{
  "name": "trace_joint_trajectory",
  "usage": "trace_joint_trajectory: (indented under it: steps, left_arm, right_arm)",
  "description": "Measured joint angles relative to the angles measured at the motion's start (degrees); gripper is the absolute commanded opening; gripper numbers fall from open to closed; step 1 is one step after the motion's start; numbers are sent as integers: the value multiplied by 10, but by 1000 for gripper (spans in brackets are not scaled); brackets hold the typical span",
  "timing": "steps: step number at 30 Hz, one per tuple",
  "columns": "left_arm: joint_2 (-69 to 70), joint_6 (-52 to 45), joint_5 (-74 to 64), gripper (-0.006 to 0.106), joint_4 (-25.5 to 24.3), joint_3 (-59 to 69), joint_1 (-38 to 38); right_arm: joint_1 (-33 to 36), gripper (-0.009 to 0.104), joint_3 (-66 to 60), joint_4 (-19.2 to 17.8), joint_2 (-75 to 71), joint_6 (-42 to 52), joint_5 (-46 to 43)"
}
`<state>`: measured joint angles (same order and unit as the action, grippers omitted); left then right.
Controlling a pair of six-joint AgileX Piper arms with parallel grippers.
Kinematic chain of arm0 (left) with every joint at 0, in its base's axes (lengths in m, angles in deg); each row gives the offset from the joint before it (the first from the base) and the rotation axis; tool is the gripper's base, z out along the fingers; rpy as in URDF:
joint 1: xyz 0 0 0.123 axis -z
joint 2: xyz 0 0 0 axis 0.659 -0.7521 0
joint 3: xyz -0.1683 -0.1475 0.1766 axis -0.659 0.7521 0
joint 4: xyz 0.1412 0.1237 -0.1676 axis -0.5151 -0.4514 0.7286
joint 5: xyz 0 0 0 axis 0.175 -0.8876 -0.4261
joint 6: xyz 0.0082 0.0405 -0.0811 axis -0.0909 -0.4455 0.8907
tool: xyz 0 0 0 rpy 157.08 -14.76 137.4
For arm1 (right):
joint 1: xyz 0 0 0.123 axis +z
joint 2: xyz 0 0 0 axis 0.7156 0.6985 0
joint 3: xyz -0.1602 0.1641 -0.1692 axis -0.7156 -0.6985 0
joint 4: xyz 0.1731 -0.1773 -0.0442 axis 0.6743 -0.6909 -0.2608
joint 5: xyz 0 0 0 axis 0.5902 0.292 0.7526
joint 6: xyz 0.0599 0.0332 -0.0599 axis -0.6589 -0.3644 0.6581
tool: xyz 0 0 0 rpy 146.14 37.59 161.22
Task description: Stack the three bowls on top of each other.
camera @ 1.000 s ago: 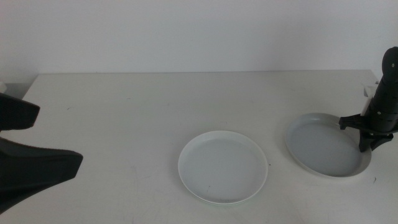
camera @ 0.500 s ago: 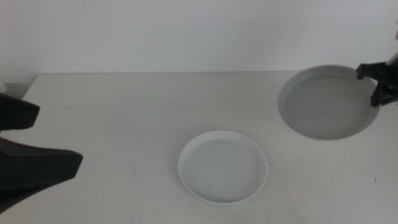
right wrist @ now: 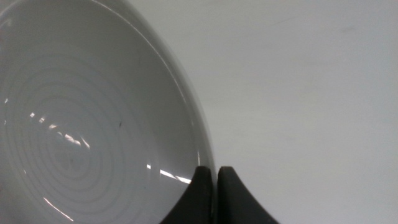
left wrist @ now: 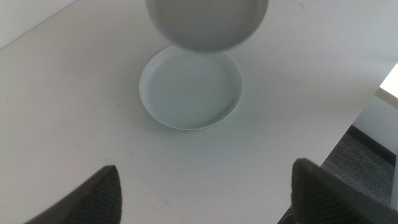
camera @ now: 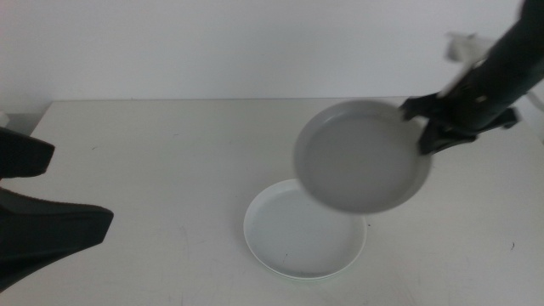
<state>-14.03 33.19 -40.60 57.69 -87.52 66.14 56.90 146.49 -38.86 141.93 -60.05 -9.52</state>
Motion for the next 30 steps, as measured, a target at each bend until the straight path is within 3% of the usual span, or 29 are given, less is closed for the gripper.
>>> trace_joint_trajectory:
  steps: [10, 21, 26, 30]
  left_arm:
    - [0, 0, 0, 105, 0, 0, 0]
    - [0, 0, 0, 105, 0, 0, 0]
    - [0, 0, 0, 105, 0, 0, 0]
    - [0, 0, 0, 105, 0, 0, 0]
  right_arm:
    - [82, -1, 0, 2, 75, 0, -46]
    - [103, -1, 0, 5, 135, 0, -69]
    - [103, 9, 0, 5, 139, 0, -79]
    - [103, 24, 1, 5, 139, 8, -78]
